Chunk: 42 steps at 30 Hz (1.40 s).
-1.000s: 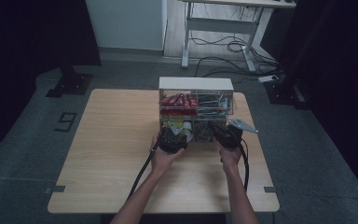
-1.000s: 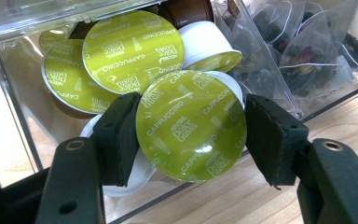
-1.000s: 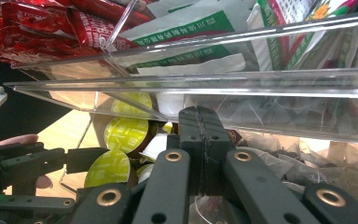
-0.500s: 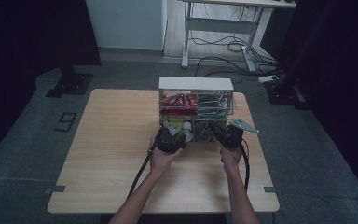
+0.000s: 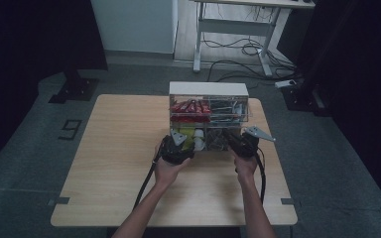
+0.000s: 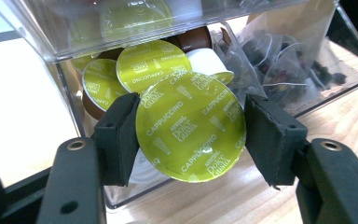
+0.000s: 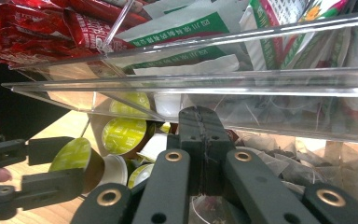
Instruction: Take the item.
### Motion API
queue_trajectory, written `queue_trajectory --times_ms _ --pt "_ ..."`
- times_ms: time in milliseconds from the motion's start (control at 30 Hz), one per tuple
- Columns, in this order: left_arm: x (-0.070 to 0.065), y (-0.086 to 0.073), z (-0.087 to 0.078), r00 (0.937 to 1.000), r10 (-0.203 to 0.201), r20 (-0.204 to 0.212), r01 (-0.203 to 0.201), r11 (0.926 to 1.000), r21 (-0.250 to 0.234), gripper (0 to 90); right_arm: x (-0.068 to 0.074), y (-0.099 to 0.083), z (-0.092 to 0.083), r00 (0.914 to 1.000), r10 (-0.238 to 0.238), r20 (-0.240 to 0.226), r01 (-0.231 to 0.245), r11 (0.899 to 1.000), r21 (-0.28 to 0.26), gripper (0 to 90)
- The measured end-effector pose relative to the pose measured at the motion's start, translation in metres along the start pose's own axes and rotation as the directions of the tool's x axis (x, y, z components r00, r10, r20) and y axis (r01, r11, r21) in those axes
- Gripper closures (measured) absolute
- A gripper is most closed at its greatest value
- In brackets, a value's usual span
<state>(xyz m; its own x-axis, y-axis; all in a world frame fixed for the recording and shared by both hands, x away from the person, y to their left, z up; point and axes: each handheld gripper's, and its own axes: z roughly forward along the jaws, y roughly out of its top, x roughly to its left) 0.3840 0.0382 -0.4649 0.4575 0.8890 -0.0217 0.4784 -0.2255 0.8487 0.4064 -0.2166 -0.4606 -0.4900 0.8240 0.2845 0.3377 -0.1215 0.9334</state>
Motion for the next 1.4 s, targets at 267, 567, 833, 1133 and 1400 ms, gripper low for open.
queue_trajectory --times_ms 267,567,833,1133,1400 --pt "0.008 -0.003 -0.015 1.0 0.002 0.003 -0.002 0.9999 -0.013 38.7 0.0 0.0 0.0 1.0 -0.001 0.0 0.001 1.0 0.001 89.1" --pt "0.026 -0.012 -0.029 0.9997 -0.024 0.001 0.024 0.9997 -0.009 38.7 -0.001 -0.001 0.0 1.0 0.0 0.007 0.0 1.0 0.001 89.0" --pt "0.04 -0.021 -0.04 0.9995 -0.024 -0.019 0.024 0.9997 -0.006 38.7 -0.001 -0.002 0.002 0.9999 -0.006 0.014 0.006 1.0 0.007 89.0" --pt "0.055 -0.032 -0.053 0.9988 -0.038 -0.03 0.038 0.9992 -0.013 38.7 -0.002 -0.004 0.003 0.9998 -0.011 0.019 0.011 1.0 0.013 89.0" --pt "0.068 -0.043 -0.059 0.9969 -0.062 -0.048 0.061 0.998 -0.016 38.7 -0.002 -0.004 0.004 0.9997 -0.012 0.022 0.011 1.0 0.016 89.0"
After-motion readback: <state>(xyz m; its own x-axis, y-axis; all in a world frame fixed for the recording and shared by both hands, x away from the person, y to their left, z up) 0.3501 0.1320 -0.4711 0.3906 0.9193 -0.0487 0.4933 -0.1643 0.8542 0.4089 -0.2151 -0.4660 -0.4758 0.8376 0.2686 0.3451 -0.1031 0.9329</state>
